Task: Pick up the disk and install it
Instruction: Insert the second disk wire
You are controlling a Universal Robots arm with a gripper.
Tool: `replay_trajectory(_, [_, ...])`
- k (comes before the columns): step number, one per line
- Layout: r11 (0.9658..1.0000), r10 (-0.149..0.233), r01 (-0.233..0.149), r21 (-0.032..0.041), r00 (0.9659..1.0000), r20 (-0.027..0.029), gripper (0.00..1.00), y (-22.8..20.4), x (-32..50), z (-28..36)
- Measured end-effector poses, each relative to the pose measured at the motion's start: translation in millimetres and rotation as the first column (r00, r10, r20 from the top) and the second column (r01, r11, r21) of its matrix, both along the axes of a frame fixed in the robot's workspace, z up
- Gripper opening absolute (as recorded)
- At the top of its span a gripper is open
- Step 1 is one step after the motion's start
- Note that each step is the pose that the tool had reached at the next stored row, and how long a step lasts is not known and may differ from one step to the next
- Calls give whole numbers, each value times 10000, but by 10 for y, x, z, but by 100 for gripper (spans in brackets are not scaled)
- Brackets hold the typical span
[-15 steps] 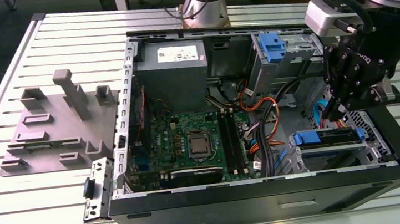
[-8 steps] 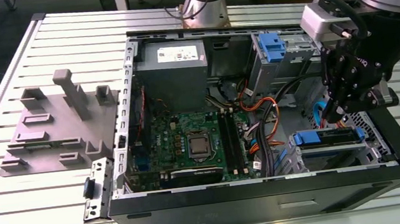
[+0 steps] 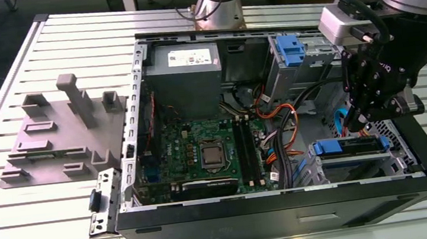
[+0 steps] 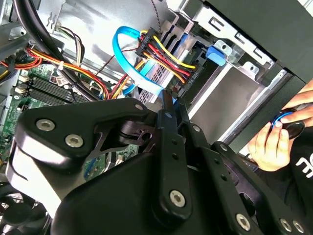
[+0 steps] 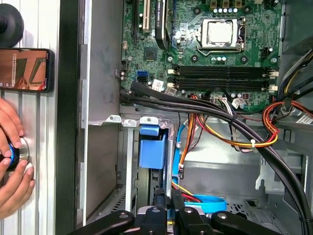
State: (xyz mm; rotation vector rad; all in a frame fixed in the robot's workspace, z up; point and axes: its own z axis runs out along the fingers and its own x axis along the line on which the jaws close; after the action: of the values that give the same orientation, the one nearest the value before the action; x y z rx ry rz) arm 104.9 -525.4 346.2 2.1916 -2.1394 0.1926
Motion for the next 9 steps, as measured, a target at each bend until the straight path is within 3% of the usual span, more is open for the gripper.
replay_trajectory(1, [10000,0,0,28,10000,12,16,-1,-1,0])
replay_trajectory(2, [9999,0,0,118,10000,21,16,-2,-1,0])
replay_trajectory(5, [9988,-1,-1,484,10000,38,16,-15,-3,-3])
replay_trajectory(7, [9983,-2,0,575,10000,39,16,-27,-3,-4])
replay_trajectory(9, [9983,-1,-1,584,10000,39,16,-49,-2,-6])
